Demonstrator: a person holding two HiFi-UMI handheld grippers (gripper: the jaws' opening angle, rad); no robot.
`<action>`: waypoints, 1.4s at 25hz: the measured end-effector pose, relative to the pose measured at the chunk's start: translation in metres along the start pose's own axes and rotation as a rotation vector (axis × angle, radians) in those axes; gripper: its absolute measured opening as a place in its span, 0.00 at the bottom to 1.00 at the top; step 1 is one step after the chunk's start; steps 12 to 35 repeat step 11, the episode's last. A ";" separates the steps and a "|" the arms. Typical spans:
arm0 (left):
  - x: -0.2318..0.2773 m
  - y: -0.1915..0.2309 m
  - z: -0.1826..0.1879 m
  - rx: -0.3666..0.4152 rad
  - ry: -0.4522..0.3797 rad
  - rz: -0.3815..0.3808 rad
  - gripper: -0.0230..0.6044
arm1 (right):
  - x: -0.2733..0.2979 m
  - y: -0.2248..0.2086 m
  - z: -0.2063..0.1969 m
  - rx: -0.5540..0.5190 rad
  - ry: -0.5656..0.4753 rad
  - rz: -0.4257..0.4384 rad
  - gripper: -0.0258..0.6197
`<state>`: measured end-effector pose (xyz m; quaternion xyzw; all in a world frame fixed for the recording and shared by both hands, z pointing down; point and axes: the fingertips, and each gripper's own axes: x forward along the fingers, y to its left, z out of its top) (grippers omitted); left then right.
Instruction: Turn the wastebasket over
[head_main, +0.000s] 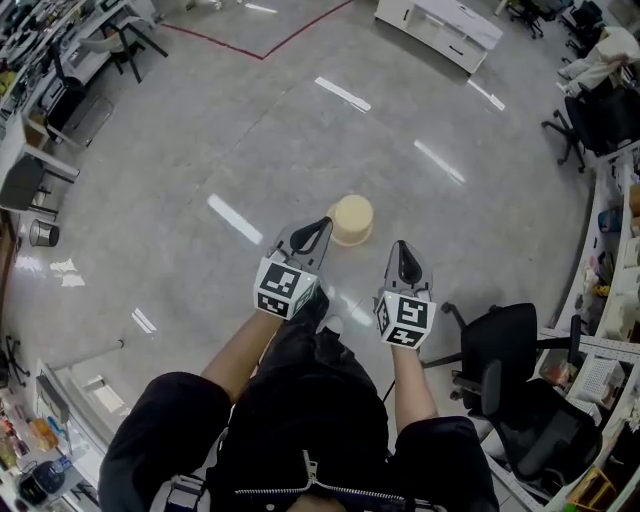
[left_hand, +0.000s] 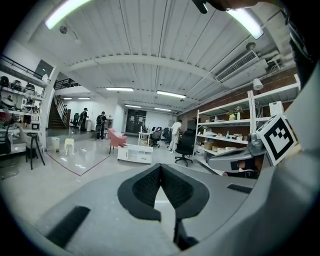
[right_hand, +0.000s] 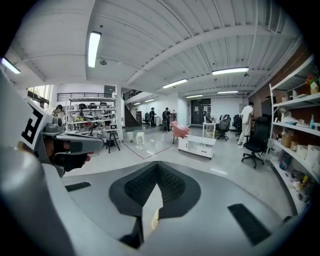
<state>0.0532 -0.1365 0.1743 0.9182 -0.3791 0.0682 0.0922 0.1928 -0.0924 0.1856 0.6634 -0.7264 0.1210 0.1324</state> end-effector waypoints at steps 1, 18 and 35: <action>0.000 0.000 0.000 -0.004 0.000 0.001 0.04 | 0.000 0.001 0.001 0.000 -0.001 0.002 0.05; -0.006 0.000 -0.003 -0.010 0.008 -0.003 0.05 | 0.001 0.017 0.002 -0.009 0.002 0.022 0.05; -0.006 0.000 -0.003 -0.010 0.008 -0.003 0.05 | 0.001 0.017 0.002 -0.009 0.002 0.022 0.05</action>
